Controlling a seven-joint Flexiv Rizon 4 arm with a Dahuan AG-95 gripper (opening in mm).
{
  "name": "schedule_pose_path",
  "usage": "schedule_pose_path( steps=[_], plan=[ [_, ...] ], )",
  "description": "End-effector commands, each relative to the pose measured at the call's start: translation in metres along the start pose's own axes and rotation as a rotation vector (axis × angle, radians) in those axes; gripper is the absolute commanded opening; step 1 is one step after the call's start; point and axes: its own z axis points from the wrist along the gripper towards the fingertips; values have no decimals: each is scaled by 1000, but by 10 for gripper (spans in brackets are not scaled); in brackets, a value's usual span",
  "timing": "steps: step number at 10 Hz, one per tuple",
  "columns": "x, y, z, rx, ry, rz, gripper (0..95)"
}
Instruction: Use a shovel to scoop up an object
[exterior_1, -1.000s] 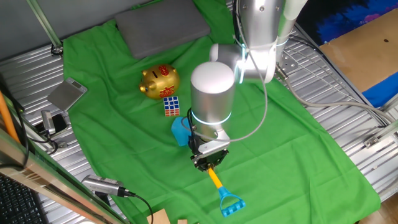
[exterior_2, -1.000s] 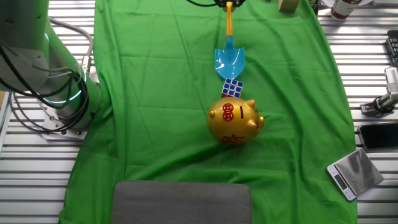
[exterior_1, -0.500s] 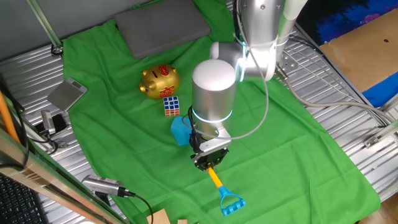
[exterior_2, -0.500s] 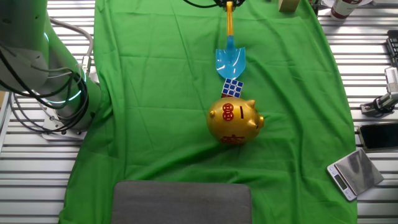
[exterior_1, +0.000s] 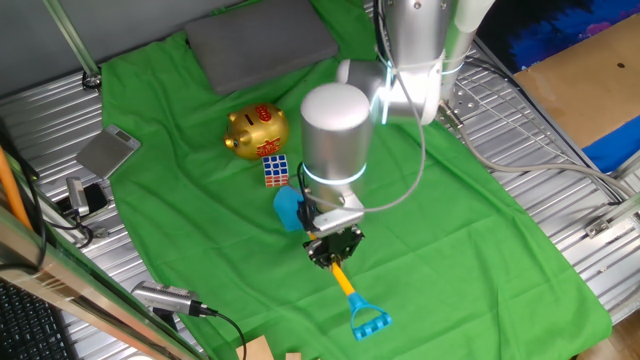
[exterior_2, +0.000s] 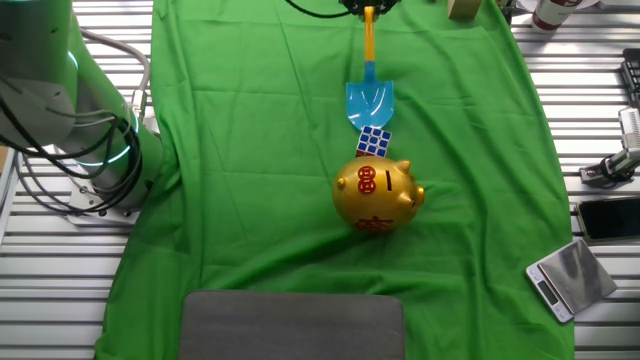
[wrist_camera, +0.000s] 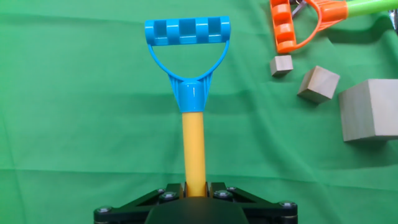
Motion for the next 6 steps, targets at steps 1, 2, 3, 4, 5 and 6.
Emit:
schedule_pose_path(
  steps=[1, 2, 3, 4, 5, 6],
  plan=[
    [4, 1, -3, -4, -11, 3, 0],
    [6, 1, -5, -5, -17, 4, 0],
    [10, 1, -8, -5, -25, 4, 0],
    [13, 2, -9, -5, -29, 4, 0],
    [16, 2, -12, -5, -33, 4, 0],
    [19, 2, -14, -6, -36, 1, 0]
  ],
)
